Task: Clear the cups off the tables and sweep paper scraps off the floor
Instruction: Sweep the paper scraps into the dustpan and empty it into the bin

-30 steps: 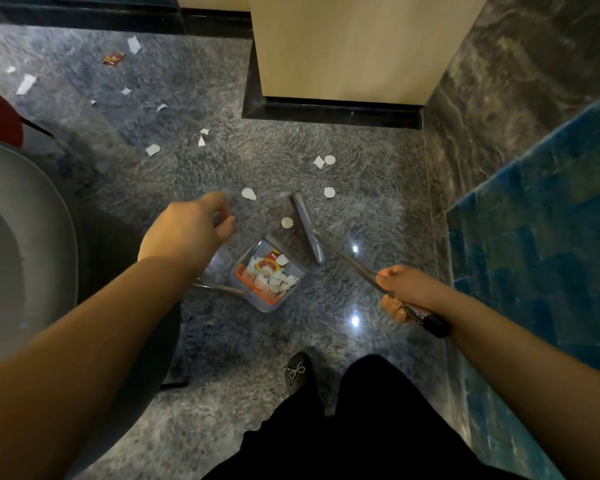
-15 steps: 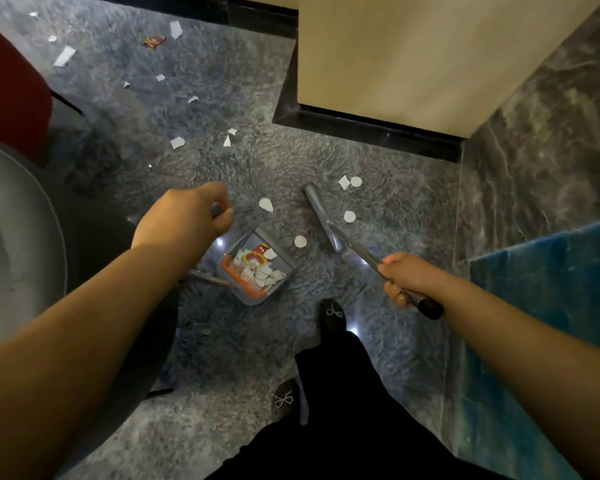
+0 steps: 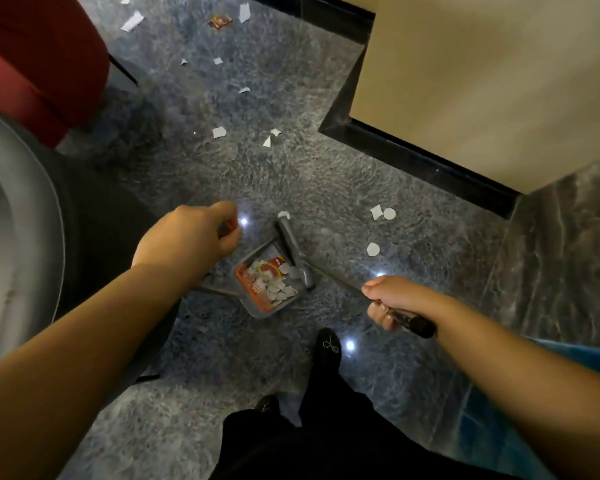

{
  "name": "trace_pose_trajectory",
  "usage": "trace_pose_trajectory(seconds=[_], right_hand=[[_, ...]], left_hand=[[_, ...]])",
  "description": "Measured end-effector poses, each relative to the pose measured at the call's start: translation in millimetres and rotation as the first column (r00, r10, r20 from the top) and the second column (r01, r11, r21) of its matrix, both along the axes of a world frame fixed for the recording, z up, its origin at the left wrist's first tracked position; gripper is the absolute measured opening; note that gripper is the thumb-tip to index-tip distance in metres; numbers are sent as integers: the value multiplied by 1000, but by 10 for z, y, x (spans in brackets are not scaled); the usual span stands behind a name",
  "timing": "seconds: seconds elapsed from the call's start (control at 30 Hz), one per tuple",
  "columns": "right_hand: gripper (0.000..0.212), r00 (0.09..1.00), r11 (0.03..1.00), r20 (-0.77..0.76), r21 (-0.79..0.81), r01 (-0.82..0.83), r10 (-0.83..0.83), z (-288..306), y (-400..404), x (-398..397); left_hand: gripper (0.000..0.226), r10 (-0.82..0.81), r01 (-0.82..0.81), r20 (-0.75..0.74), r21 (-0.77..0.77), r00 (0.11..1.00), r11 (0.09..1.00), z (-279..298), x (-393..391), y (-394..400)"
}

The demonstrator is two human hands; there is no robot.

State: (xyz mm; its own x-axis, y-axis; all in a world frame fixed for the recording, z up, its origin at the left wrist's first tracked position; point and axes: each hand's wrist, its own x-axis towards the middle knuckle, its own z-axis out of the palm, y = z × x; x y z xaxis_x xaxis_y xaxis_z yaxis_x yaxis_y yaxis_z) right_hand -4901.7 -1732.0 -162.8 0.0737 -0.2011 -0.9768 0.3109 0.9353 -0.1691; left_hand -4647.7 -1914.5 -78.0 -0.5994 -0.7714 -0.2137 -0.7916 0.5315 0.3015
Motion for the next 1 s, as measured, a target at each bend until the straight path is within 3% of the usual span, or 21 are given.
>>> trace_pose_trajectory(seconds=[0.3,0.43,0.7,1.0], right_hand=[[6,994,999,-107,-36,-14,10,230,34,-39],[10,983,998,-182,-56,2,-12,321,51,-91],[8,938,961,-221,-130,242,-266,458,264,-249],[29,894,956,-339,-99,277,-294,573,399,-977]], left_hand=[[16,20,-19,-21,33,1000,999,-6,68,-117],[23,-15,17,-109,17,994,1000,26,-14,-216],[13,-188,185,-205,-34,961,982,86,-470,-190],[11,-269,275,-148,24,952,961,83,-1321,-161]])
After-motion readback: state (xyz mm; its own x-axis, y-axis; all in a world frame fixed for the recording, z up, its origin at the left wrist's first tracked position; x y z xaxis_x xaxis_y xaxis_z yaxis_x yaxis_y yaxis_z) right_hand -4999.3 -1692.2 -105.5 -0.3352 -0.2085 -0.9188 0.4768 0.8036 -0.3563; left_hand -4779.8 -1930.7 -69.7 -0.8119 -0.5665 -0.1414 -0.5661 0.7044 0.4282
